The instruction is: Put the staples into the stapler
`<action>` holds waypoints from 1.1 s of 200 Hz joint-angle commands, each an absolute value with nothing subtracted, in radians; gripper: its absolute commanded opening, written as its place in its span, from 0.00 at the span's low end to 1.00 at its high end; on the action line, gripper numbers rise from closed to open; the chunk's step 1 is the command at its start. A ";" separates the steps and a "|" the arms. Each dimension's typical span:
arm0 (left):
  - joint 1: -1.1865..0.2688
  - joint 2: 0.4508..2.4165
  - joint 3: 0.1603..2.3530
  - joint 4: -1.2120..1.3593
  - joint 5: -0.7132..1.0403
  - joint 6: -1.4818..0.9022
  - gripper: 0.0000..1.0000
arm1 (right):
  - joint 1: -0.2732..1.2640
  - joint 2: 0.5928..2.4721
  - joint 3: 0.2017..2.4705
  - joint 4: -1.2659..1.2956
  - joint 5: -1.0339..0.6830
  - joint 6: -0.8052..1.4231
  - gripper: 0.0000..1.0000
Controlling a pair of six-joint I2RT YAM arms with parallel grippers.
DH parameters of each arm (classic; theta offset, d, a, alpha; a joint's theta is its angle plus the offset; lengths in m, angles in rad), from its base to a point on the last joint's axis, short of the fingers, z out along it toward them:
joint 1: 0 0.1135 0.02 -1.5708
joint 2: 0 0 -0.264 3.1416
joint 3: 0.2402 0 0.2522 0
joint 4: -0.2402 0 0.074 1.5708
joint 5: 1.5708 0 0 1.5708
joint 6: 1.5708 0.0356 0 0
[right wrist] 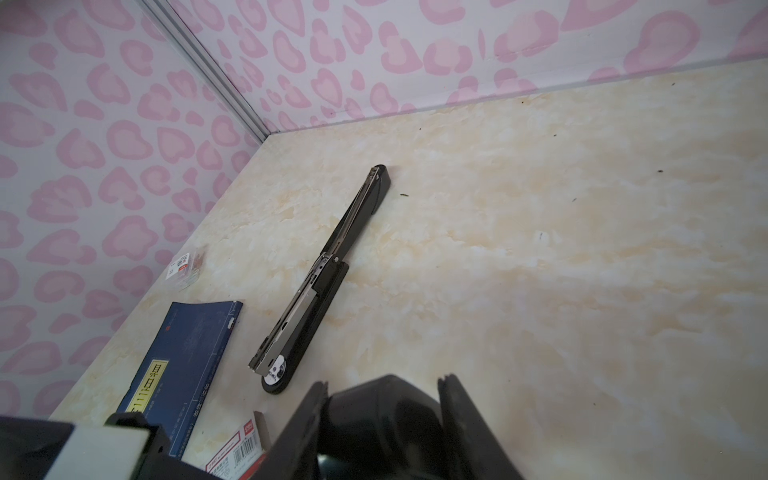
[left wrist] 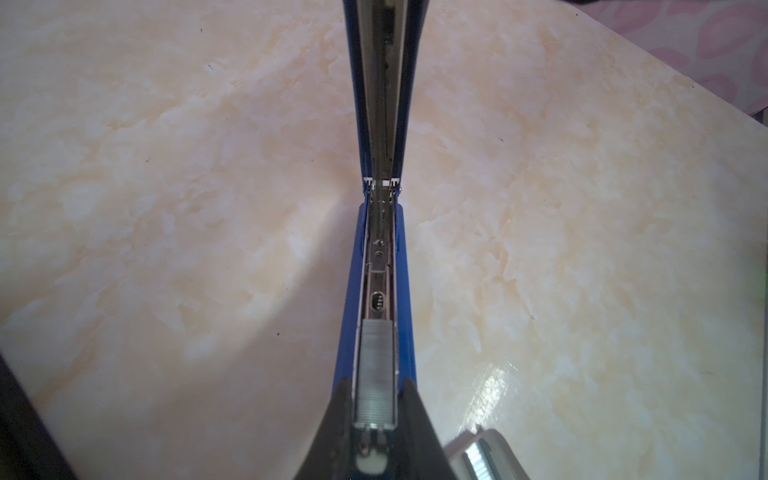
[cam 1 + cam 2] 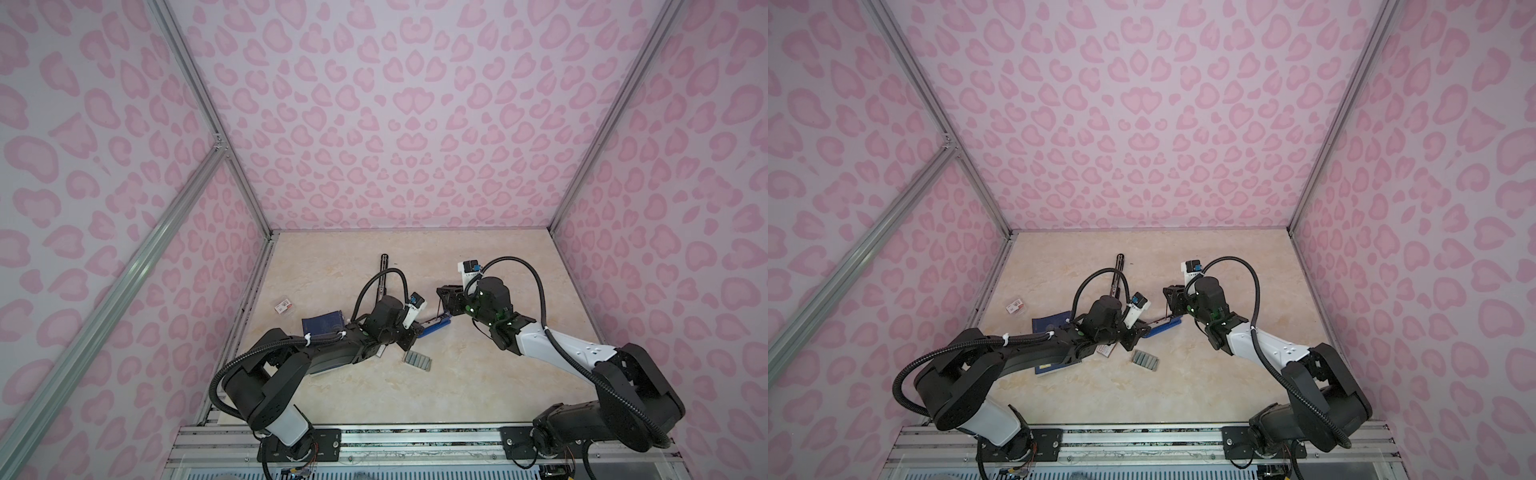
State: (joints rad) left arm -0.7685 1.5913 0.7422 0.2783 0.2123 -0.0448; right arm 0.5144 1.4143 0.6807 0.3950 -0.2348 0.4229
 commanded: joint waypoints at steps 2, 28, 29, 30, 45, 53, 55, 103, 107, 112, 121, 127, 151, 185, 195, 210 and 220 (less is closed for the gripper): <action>-0.769 1.582 0.764 0.324 0.216 -0.044 0.11 | 0.534 1.416 0.680 0.328 -0.269 0.460 0.43; -0.769 1.579 0.768 0.322 0.210 -0.048 0.11 | 0.548 1.416 0.682 0.326 -0.262 0.453 0.43; -0.769 1.579 0.768 0.322 0.210 -0.048 0.11 | 0.548 1.415 0.681 0.325 -0.261 0.452 0.43; -0.769 1.580 0.768 0.322 0.210 -0.048 0.11 | 0.548 1.415 0.681 0.325 -0.261 0.452 0.43; -0.769 1.579 0.772 0.321 0.209 -0.048 0.11 | 0.556 1.416 0.683 0.319 -0.256 0.447 0.43; -0.769 1.580 0.775 0.319 0.207 -0.048 0.11 | 0.561 1.417 0.684 0.317 -0.252 0.441 0.43; -0.769 1.581 0.775 0.319 0.207 -0.048 0.11 | 0.562 1.417 0.684 0.316 -0.251 0.441 0.43; -0.769 1.586 0.796 0.308 0.198 -0.051 0.11 | 0.596 1.420 0.689 0.306 -0.234 0.421 0.43; -0.768 1.585 0.797 0.307 0.197 -0.051 0.11 | 0.597 1.419 0.690 0.303 -0.232 0.419 0.43; -0.769 1.585 0.798 0.307 0.196 -0.051 0.11 | 0.602 1.420 0.692 0.301 -0.230 0.416 0.43; -0.768 1.585 0.799 0.307 0.196 -0.052 0.11 | 0.606 1.420 0.694 0.298 -0.228 0.413 0.43; -0.768 1.584 0.801 0.305 0.195 -0.052 0.11 | 0.609 1.419 0.693 0.299 -0.227 0.411 0.43; -0.767 1.584 0.809 0.301 0.189 -0.051 0.11 | 0.619 1.420 0.695 0.296 -0.220 0.404 0.43; -0.767 1.588 0.825 0.296 0.182 -0.051 0.11 | 0.638 1.426 0.699 0.291 -0.214 0.390 0.43; -0.767 1.590 0.830 0.296 0.181 -0.051 0.11 | 0.644 1.428 0.704 0.285 -0.214 0.386 0.43; -0.767 1.593 0.834 0.295 0.181 -0.049 0.11 | 0.652 1.428 0.710 0.277 -0.212 0.380 0.43; -0.767 1.594 0.835 0.295 0.181 -0.048 0.11 | 0.658 1.428 0.713 0.275 -0.212 0.374 0.43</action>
